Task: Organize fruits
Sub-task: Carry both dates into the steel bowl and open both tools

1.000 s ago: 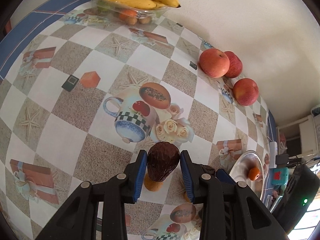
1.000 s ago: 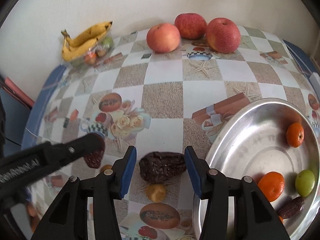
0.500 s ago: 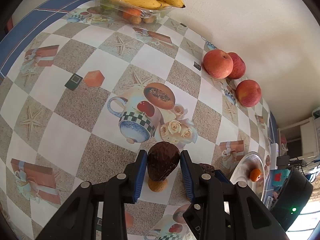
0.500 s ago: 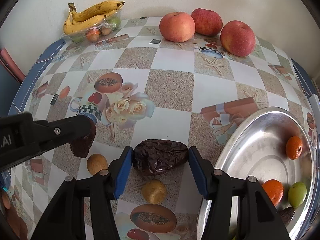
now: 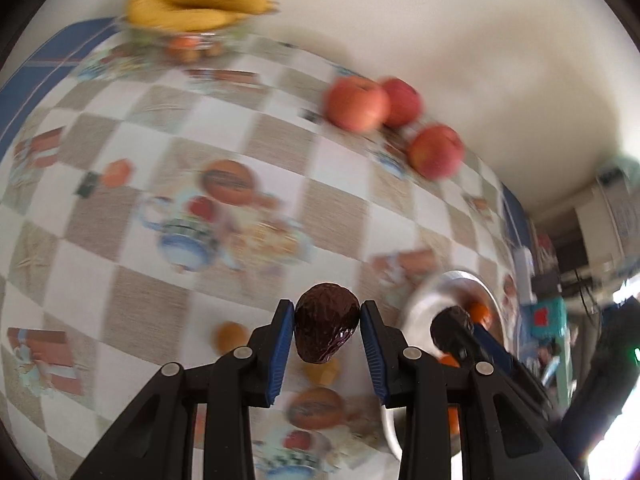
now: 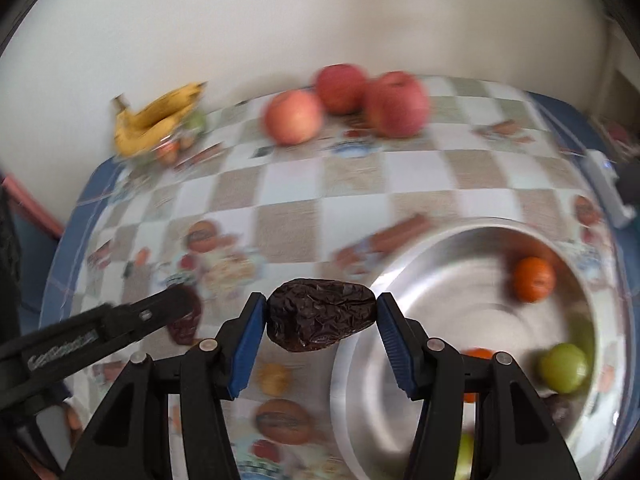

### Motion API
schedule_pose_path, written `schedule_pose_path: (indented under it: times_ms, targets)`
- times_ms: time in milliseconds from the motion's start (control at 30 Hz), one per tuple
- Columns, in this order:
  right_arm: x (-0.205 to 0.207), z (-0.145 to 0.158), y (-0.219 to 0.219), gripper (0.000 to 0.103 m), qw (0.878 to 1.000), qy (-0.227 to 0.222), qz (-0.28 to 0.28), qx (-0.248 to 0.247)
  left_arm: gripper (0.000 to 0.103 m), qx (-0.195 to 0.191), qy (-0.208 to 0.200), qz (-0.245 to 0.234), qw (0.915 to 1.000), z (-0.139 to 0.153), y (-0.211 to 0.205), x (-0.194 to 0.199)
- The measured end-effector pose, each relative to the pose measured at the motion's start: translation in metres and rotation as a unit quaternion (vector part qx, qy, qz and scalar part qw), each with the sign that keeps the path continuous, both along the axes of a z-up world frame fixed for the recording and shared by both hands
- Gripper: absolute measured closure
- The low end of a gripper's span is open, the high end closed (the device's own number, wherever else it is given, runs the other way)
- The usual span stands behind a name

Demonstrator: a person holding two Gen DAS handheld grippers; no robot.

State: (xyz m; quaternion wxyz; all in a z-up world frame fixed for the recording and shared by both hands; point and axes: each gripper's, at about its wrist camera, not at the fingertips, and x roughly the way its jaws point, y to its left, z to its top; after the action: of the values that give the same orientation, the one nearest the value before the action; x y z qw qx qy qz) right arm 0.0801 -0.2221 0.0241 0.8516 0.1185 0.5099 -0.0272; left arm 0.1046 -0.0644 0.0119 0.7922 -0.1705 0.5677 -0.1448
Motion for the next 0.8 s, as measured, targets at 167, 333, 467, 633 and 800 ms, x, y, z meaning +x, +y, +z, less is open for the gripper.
schedule_pose_path:
  times_ms: [167,333,467,633,800]
  targets:
    - [-0.018,-0.008,-0.058,0.045,0.997,0.026,-0.078,-0.014,0.067,-0.004,-0.013,-0.081,0.9966,0.004,-0.057,-0.017]
    - [-0.037,-0.010,-0.099,0.044,0.992,0.025,-0.126,-0.003,0.063,0.005,-0.020,-0.136,0.9905,0.006,-0.090,-0.030]
    - [-0.042,-0.009,-0.109,0.043,0.989,0.023,-0.143,0.006,0.045,0.015,-0.021,-0.129,0.9913,0.004,-0.083,-0.027]
    - [-0.039,-0.013,-0.097,0.041,0.991,0.032,-0.132,0.008,0.037,0.048,-0.006,-0.060,0.9970,-0.003,-0.038,-0.015]
    - [-0.030,-0.009,-0.059,0.041,0.996,0.025,-0.088,0.016,0.021,0.090,0.023,0.044,0.9947,-0.017,0.033,-0.005]
